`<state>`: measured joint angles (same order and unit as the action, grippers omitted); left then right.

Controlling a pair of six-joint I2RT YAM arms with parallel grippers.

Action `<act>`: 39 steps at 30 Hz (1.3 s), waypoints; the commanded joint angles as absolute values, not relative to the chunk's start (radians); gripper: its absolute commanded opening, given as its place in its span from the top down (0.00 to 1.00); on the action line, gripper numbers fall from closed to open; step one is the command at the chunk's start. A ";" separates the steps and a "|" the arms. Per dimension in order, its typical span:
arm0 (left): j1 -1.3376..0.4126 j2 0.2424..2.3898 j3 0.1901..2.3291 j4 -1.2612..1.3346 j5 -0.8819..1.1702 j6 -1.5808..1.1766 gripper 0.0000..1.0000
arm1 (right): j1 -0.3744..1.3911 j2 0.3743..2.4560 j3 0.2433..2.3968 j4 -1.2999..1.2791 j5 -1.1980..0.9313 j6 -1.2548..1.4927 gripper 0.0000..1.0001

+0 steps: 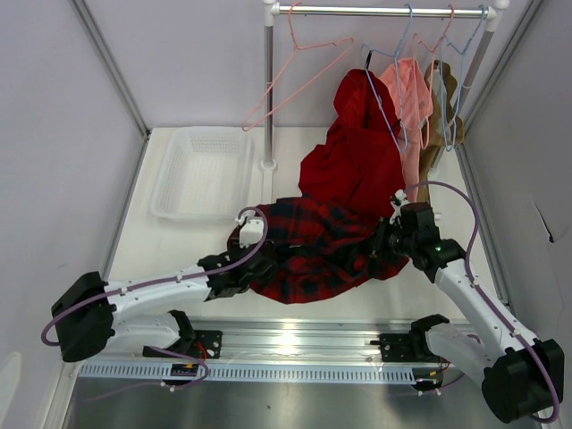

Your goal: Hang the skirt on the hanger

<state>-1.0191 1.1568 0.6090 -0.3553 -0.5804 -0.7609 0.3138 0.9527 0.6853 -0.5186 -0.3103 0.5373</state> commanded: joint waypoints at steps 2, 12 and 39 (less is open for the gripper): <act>-1.025 1.209 0.640 -0.368 -0.658 -0.784 0.30 | 0.308 0.945 0.727 -0.508 -0.325 0.515 0.80; -0.933 1.267 0.658 -0.242 -0.635 -0.724 0.41 | 0.307 0.927 0.706 -0.508 -0.348 0.506 0.80; -0.401 1.011 0.621 0.435 0.831 -0.906 1.00 | 0.009 1.008 0.692 0.472 -1.011 1.069 0.99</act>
<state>-0.4667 1.0599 0.6209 0.1917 0.5785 -0.7280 0.0151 1.0138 0.6418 0.2214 -0.9173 0.9043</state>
